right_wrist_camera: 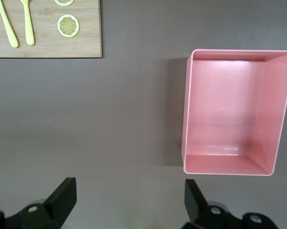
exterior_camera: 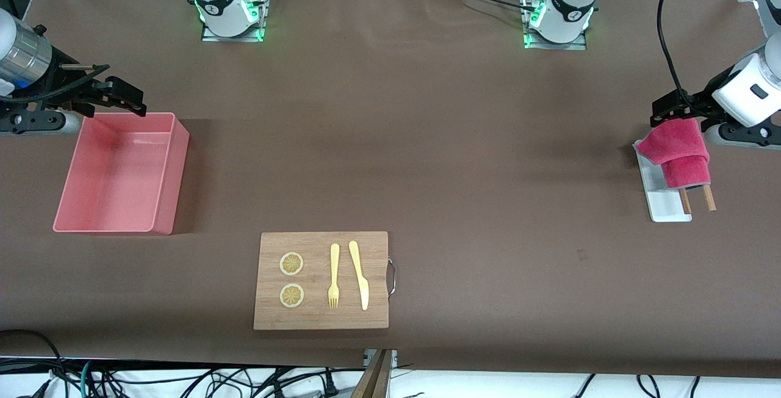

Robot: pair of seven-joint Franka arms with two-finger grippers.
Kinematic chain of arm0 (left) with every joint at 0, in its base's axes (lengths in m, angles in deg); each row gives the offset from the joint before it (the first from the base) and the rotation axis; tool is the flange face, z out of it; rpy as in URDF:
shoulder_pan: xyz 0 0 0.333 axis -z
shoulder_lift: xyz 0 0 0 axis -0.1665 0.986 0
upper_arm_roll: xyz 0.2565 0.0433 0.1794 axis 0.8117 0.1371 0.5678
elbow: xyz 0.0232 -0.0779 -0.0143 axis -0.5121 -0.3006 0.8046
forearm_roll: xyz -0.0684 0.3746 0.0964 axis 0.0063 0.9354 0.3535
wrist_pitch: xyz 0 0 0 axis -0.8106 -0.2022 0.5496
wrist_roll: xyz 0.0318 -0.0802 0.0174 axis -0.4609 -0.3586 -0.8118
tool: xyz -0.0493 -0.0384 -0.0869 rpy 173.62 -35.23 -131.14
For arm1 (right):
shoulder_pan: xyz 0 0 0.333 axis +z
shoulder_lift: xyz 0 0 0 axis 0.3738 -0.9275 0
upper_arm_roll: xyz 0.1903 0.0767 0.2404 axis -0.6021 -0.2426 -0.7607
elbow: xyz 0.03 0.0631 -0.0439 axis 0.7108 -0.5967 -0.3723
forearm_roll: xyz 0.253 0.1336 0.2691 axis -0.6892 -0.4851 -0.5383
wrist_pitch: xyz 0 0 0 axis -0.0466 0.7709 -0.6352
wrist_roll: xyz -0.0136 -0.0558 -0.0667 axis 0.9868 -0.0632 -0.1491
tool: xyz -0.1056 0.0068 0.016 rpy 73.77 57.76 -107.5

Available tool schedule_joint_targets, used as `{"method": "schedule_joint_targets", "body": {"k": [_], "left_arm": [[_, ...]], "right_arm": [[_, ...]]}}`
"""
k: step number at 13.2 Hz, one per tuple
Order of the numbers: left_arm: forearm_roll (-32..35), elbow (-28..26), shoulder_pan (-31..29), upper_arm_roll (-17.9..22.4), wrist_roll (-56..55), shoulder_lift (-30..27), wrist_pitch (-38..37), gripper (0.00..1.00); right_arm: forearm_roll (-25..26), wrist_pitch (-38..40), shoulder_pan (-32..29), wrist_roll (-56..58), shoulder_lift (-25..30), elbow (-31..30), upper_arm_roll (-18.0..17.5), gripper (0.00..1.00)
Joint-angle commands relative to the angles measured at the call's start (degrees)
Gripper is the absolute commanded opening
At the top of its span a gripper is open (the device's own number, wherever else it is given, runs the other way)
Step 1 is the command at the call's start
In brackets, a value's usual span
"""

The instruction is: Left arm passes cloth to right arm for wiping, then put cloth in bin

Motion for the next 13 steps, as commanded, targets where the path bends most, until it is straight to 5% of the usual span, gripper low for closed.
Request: {"method": "schedule_joint_targets", "body": {"k": [1,9,13], "left_arm": [[1.09,0.22,0.17,0.49,6.22,0.59,-2.47,1.00],[13.63,-0.75,0.87,0.32,39.17,14.28,-7.14,1.00],[16.37,-10.47,-0.01,0.49,46.85,16.15,8.11,1.00]], "right_arm": [[0.69,0.51,0.23,0.54,0.81,-0.38,0.10,1.00],[0.69,0.51,0.23,0.54,0.72,-0.38,0.19,1.00],[0.69,0.51,0.23,0.54,0.72,-0.38,0.19,1.00]]}}
